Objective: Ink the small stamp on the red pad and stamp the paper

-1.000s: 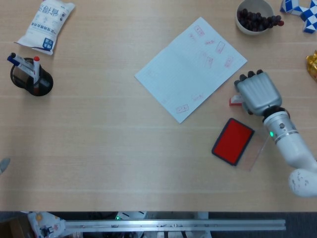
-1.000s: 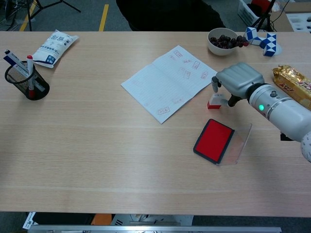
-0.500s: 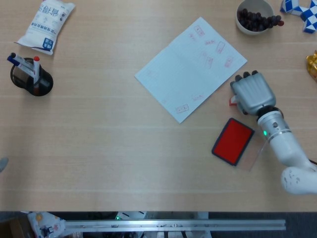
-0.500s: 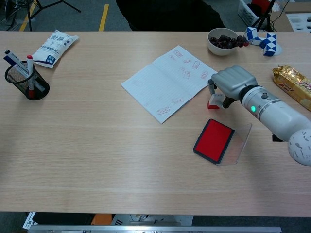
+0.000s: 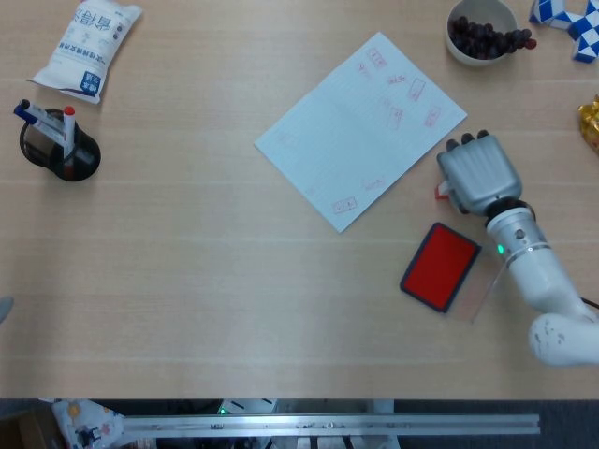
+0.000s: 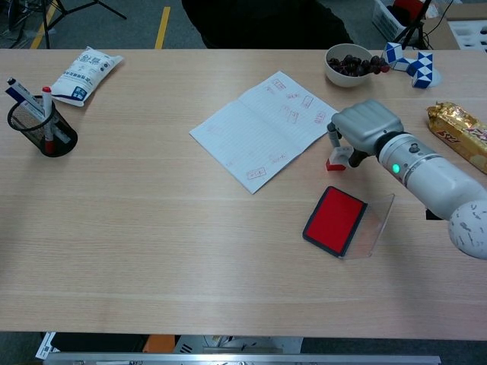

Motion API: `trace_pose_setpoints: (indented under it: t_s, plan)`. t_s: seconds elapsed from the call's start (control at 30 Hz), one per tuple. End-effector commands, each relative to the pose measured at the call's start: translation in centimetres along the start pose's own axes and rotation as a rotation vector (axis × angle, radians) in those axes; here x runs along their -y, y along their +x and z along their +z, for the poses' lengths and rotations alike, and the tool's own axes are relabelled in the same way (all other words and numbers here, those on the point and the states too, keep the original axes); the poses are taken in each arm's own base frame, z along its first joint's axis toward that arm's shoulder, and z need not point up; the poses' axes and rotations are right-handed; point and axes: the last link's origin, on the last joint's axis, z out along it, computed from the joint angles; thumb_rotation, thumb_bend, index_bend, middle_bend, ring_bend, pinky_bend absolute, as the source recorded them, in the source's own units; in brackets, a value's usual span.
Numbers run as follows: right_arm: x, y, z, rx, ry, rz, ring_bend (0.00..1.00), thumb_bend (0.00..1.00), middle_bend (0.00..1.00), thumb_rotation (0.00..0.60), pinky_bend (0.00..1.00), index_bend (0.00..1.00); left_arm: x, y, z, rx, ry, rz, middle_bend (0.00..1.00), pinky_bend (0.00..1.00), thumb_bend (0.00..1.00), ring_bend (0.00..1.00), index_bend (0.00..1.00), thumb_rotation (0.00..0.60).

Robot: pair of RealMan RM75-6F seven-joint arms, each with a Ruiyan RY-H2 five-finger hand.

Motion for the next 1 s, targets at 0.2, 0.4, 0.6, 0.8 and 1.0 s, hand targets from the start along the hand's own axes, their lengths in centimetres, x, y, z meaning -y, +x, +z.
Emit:
trace_pose_setpoints:
  t_s: [0.2, 0.4, 0.6, 0.8, 1.0]
  plan:
    - [-0.1, 0.1, 0.0, -0.002, -0.002, 0.0, 0.34, 0.31, 0.43, 0.6, 0.35, 0.58, 0.1, 0.0, 0.0, -0.002, 0.002, -0.002, 0.12, 0.09, 0.12, 0.13, 0.0, 0.6]
    - [-0.4, 1.5, -1.3, -0.024, 0.047, 0.018, 0.36, 0.33, 0.46, 0.6, 0.35, 0.62, 0.1, 0.1, 0.0, -0.005, 0.004, -0.002, 0.12, 0.09, 0.12, 0.13, 0.0, 0.6]
    - [-0.4, 3.4, -3.9, -0.042, 0.146, 0.012, 0.37, 0.33, 0.47, 0.6, 0.35, 0.63, 0.0, 0.2, 0.0, -0.008, 0.004, 0.0, 0.12, 0.09, 0.12, 0.13, 0.0, 0.6]
    - [0.1, 3.5, -6.0, -0.035, 0.242, -0.043, 0.39, 0.33, 0.48, 0.6, 0.37, 0.64, -0.1, 0.1, -0.2, -0.006, 0.005, 0.003, 0.12, 0.09, 0.12, 0.13, 0.0, 0.6]
    - [0.9, 2.2, -6.7, -0.012, 0.302, -0.081, 0.4, 0.33, 0.49, 0.6, 0.37, 0.65, -0.1, 0.2, -0.3, -0.005, 0.008, 0.004, 0.12, 0.09, 0.12, 0.13, 0.0, 0.6]
